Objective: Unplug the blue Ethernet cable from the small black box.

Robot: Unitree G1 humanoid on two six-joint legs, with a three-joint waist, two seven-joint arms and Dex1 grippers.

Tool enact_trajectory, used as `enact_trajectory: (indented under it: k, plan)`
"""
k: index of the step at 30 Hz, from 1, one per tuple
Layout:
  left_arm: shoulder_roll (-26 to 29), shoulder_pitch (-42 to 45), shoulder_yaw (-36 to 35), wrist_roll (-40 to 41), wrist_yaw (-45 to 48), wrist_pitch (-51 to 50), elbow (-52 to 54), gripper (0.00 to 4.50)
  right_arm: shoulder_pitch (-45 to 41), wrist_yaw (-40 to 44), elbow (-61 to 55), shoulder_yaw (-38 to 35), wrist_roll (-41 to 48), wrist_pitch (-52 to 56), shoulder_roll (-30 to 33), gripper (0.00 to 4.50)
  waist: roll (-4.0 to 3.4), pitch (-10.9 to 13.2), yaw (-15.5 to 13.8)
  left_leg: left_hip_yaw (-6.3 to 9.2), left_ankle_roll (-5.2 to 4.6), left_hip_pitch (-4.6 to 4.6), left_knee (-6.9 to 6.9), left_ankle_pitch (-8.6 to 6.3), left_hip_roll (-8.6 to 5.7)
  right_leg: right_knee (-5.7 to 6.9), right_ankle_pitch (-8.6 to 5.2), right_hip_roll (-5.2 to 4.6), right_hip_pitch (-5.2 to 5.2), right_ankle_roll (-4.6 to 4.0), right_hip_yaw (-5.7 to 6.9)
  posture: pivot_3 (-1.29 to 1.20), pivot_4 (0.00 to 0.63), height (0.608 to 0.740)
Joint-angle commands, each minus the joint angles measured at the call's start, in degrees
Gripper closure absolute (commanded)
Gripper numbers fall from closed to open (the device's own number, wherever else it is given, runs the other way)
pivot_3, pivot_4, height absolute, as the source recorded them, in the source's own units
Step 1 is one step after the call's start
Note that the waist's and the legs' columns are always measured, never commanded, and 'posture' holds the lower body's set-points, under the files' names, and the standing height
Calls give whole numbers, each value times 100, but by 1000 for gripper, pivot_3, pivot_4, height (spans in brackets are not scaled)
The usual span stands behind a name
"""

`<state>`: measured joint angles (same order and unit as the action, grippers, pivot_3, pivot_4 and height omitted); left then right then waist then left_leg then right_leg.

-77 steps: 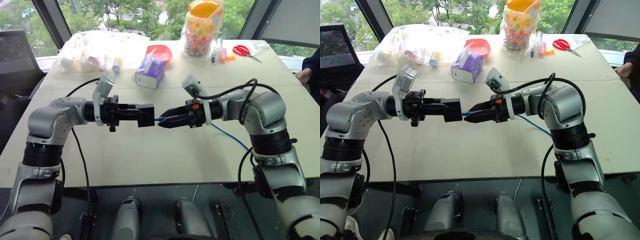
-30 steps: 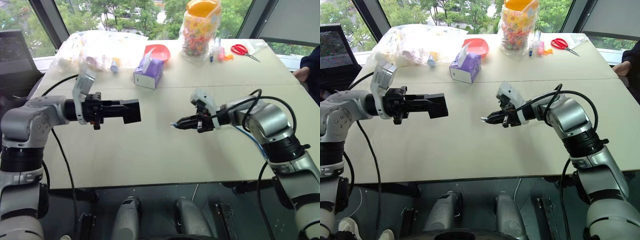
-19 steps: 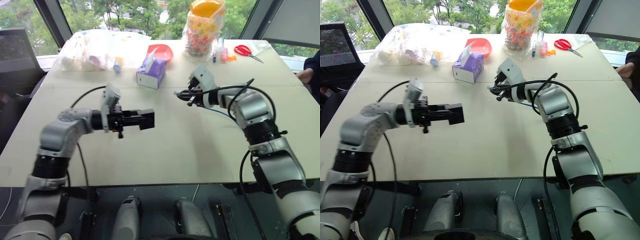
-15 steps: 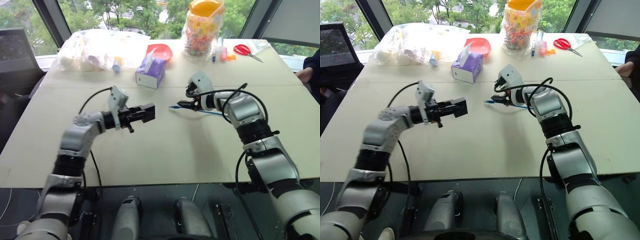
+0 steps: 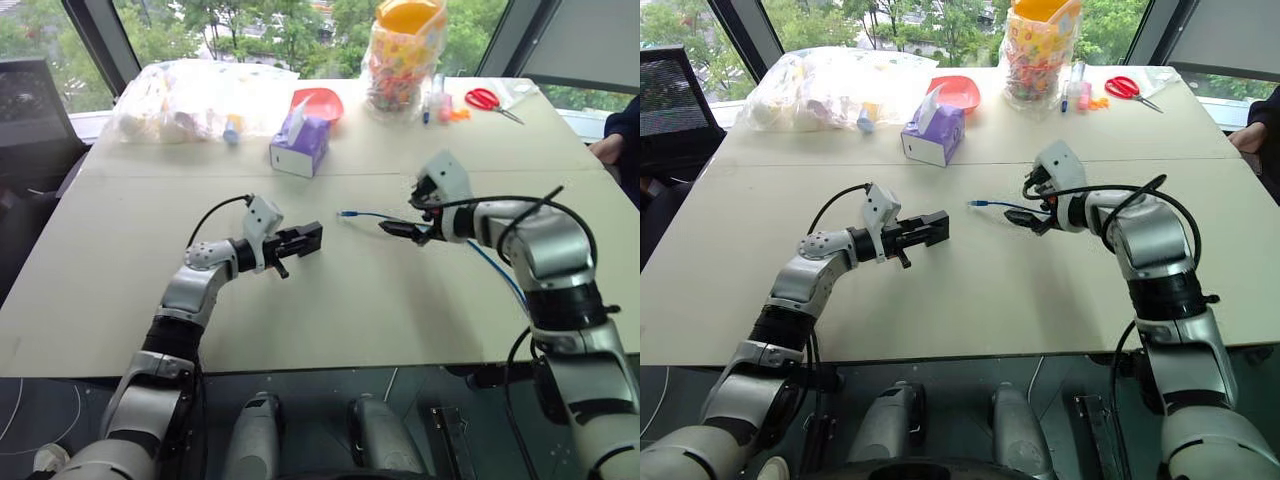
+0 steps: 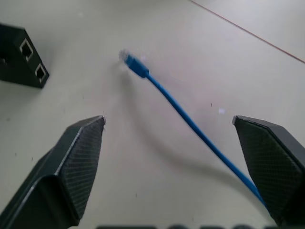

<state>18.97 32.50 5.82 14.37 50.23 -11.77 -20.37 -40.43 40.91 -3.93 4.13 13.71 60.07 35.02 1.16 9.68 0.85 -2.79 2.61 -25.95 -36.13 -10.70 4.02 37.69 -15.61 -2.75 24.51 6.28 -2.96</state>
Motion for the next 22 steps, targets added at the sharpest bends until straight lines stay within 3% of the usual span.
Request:
enact_trajectory:
  k: [1,2,7,8,13,22]
  plan:
    - [39,42,-78,-175,-22,343,-574,2983,47,-24,-701,-261,245,247,144,0,0,0,-6,1,0,8,0,0,0,0,-1,1,-6,-2,0,0,150,735]
    - [53,52,-87,-194,-6,433,-702,2716,81,-35,-790,-282,286,297,158,0,0,0,-2,1,0,19,-1,0,0,0,-5,1,-16,-10,0,0,150,735]
    - [386,-192,-73,-241,349,625,-739,317,307,67,-1333,-300,563,532,402,0,1,0,8,1,0,22,5,0,0,-4,-12,-1,-18,-22,-3,0,150,735]
    - [460,-254,-84,-203,437,590,-648,64,353,96,-1409,-307,617,554,459,0,1,0,19,0,0,23,7,0,0,-4,-12,-1,-18,-22,-3,0,150,735]
    - [921,-619,-300,149,832,222,18,64,698,368,-1875,-324,963,605,870,0,1,0,34,0,-1,27,17,-1,1,-4,-12,0,-16,-21,-3,0,150,735]
    - [1800,-1197,-871,1081,1142,-1345,1814,64,1189,763,-2285,-143,1282,354,1398,0,3,2,8,-1,-1,23,8,-1,2,-11,-21,-9,-17,-37,-2,0,150,735]
